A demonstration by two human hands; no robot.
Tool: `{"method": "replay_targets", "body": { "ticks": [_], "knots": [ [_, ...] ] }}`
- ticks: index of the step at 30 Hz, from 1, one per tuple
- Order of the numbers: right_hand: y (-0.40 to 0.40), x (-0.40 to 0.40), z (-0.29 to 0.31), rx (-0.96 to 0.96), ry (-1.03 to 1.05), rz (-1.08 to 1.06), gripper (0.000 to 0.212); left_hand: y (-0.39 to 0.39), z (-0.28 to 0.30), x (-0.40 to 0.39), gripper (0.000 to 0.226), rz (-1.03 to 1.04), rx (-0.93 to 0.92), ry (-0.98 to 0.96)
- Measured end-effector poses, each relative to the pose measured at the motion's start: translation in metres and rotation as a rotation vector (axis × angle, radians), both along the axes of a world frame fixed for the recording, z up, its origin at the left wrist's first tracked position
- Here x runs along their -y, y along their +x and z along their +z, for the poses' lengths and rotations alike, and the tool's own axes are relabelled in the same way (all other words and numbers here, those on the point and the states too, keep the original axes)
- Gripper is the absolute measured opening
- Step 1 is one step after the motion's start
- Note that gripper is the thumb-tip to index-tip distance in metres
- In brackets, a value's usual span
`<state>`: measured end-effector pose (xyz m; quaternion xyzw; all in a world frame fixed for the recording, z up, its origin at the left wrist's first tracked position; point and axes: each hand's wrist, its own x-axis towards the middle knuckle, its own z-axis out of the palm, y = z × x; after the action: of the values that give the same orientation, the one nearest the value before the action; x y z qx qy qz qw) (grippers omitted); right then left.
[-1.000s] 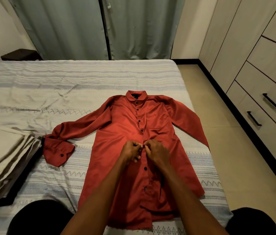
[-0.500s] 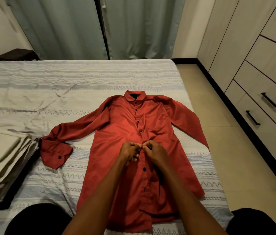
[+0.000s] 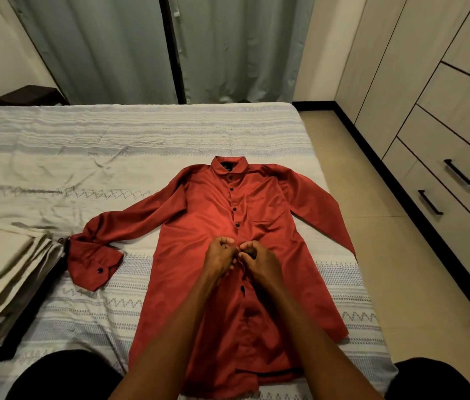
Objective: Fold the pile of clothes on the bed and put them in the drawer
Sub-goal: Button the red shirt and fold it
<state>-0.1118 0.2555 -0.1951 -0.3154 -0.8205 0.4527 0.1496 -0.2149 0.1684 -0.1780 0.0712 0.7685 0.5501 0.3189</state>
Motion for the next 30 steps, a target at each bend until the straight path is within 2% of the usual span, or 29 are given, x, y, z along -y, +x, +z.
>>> {"method": "replay_targets", "body": {
  "ticks": [4, 11, 13, 16, 18, 20, 21, 24, 26, 28, 30],
  "knots": [
    [0.000, -0.001, 0.000, 0.009, 0.066, 0.040, 0.019, 0.006, -0.003, 0.002, 0.021, -0.046, -0.036, 0.070],
    [0.001, -0.005, -0.004, -0.156, 0.036, 0.076, 0.017, 0.005, -0.004, 0.006, 0.022, 0.039, 0.014, 0.079],
    [0.000, -0.005, -0.007, -0.167, 0.029, 0.086, 0.018, 0.006, -0.005, 0.007, 0.021, 0.027, -0.023, 0.092],
    [0.000, -0.003, -0.003, -0.152, 0.056, 0.056, 0.023, 0.005, -0.006, 0.014, 0.016, 0.051, -0.173, 0.025],
    [0.005, 0.000, 0.005, -0.108, 0.084, 0.017, 0.024, 0.006, -0.004, 0.021, 0.008, 0.095, -0.285, 0.003],
    [0.015, 0.007, 0.013, -0.052, 0.131, -0.027, 0.019, 0.009, -0.002, 0.028, 0.007, 0.120, -0.317, 0.044],
    [0.021, 0.011, 0.015, -0.009, 0.165, -0.030, 0.023, 0.011, -0.002, 0.033, 0.009, 0.124, -0.321, 0.063],
    [0.037, 0.028, 0.018, 0.284, 0.282, 0.079, 0.044, 0.021, -0.002, 0.043, 0.016, 0.130, -0.314, 0.093],
    [0.047, 0.039, 0.016, 0.418, 0.345, 0.154, 0.046, 0.031, 0.001, 0.050, 0.018, 0.123, -0.319, 0.090],
    [0.056, 0.044, 0.014, 0.416, 0.398, 0.171, 0.036, 0.042, 0.002, 0.056, 0.020, 0.087, -0.328, 0.064],
    [0.060, 0.044, 0.015, 0.323, 0.392, 0.120, 0.025, 0.051, -0.003, 0.064, 0.025, 0.036, -0.359, 0.037]
  ]
}}
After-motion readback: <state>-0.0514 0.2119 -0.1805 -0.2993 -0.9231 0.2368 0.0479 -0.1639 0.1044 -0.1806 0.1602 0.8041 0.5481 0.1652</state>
